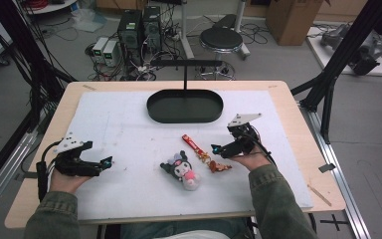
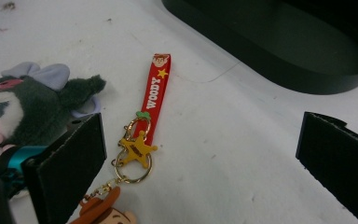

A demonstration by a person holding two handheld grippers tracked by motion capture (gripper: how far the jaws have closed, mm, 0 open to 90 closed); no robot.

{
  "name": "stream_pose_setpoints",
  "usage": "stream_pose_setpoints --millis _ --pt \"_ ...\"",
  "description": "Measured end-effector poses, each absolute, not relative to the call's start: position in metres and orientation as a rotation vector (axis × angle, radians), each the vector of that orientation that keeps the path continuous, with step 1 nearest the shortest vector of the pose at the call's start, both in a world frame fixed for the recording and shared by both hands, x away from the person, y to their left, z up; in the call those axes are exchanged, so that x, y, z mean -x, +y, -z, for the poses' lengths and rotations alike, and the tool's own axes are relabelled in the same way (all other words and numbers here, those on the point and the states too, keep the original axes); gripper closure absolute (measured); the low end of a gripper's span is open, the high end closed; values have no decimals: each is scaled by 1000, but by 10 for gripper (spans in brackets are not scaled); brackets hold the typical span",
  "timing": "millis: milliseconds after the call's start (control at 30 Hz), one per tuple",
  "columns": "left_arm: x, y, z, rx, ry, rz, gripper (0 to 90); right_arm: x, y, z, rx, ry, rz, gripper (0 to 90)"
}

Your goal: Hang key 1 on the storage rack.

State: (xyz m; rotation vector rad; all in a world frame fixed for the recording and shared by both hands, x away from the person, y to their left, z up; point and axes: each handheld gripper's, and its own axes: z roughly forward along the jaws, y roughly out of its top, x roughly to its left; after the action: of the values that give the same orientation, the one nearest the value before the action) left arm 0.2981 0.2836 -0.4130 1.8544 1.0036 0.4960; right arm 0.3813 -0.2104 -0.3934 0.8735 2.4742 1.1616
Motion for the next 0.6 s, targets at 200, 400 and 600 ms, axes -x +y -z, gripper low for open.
stream_pose_setpoints --millis 200,400,600 --pt "-299 284 413 -1847 1005 -492 18 -390 -186 398 -845 2546 -1102 6" --pt "-300 284 414 -1855 1003 -490 18 -399 -161 407 -828 2631 -1010 7" --pt "-301 284 414 -1853 999 -491 18 -407 -146 414 -801 2715 -927 42"
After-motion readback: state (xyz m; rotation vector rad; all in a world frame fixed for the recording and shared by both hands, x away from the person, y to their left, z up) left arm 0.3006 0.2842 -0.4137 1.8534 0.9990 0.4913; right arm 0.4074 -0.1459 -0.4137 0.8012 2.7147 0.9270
